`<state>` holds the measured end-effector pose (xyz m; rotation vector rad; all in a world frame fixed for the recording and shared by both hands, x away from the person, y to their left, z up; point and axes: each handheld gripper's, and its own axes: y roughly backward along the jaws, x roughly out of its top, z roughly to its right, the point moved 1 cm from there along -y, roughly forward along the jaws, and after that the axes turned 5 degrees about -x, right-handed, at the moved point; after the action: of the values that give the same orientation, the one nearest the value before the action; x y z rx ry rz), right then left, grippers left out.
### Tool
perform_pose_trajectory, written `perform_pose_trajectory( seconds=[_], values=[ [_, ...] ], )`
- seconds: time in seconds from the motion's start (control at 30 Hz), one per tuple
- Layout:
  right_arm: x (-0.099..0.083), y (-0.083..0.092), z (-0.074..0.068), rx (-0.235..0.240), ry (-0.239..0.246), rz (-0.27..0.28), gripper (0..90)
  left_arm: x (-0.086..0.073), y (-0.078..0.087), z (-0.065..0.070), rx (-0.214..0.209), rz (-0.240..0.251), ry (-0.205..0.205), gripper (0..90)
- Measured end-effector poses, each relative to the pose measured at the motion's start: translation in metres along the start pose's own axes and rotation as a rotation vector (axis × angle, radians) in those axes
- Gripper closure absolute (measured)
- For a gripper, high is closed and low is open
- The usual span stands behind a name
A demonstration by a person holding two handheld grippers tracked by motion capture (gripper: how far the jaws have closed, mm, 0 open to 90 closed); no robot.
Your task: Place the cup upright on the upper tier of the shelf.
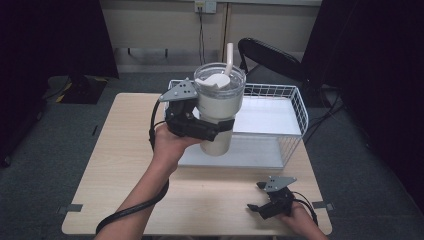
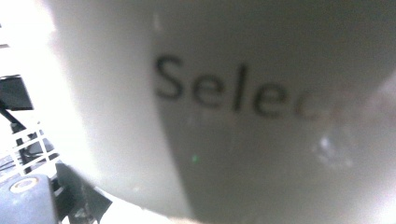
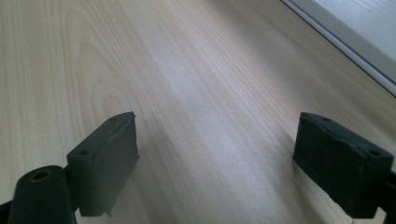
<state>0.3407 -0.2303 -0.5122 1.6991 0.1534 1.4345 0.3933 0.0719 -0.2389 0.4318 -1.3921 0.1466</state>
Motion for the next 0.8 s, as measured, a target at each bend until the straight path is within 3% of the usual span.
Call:
perform_pose_trajectory(
  seconds=[0.4,0.8],
  values=[
    [0.000,0.000,0.000,0.000,0.000,0.000,13.1,0.016,-0.015,-0.010,0.006,-0.007,-0.011,8.8],
    [0.000,0.000,0.000,0.001,0.001,-0.001,13.2,0.020,-0.030,-0.024,0.031,-0.009,-0.012,8.8]
  ],
)
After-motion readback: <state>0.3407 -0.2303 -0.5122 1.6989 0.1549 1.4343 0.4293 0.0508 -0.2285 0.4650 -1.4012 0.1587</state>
